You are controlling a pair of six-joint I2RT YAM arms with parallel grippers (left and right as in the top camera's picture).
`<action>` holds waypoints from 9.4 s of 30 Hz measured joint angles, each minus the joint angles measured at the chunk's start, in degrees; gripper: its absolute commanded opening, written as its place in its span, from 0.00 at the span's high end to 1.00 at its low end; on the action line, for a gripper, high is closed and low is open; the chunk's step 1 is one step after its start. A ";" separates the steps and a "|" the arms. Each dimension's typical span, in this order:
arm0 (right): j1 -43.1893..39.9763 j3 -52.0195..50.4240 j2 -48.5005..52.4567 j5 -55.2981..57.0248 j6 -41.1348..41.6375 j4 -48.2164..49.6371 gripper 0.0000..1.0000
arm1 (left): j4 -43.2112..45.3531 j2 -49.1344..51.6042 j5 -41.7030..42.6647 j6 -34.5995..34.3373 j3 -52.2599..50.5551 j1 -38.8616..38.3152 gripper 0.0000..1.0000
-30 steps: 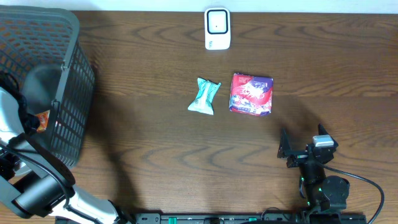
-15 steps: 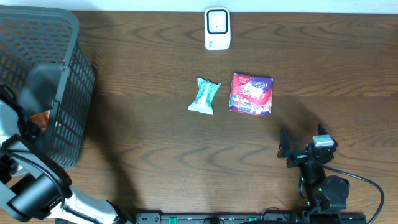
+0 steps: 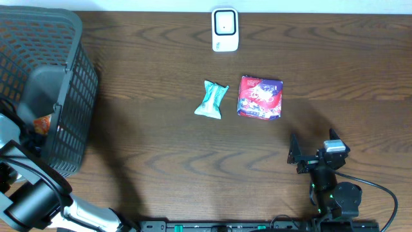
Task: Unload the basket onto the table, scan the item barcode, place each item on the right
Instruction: 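Reach the left gripper into the basket and grasp the blue Oreo pack, then carry the blue Oreo pack out and set it between the packets, then reach the left gripper into the basket and grasp the small orange box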
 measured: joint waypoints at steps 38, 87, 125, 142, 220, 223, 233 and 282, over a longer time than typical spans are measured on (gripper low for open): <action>0.00 0.00 0.00 0.00 0.00 0.00 0.01 | 7.02 -39.69 23.58 -6.36 4.48 -24.57 0.93; 0.00 0.00 0.00 0.00 0.00 0.00 0.01 | 30.67 3.50 25.22 -25.51 4.48 -79.78 0.43; 0.00 0.00 0.00 0.00 0.00 0.00 0.01 | 9.16 -19.32 11.21 -11.78 4.81 -10.78 0.32; 0.00 0.00 0.00 0.00 0.00 0.00 0.01 | 10.95 -0.15 11.02 -11.61 4.81 -10.82 0.49; 0.00 0.00 0.00 0.00 0.00 0.00 0.01 | 12.41 1.81 10.58 -11.30 2.21 -14.25 0.47; 0.00 0.00 0.00 0.00 0.00 0.00 0.01 | 10.69 1.95 10.29 -10.84 2.56 -14.16 0.51; 0.00 0.00 0.00 0.00 0.00 0.00 0.01 | 4.28 1.29 9.33 -12.48 2.82 -14.16 0.34; 0.00 0.00 0.00 0.00 0.00 0.00 0.01 | -7.13 4.57 -1.77 -16.13 5.90 -14.03 0.93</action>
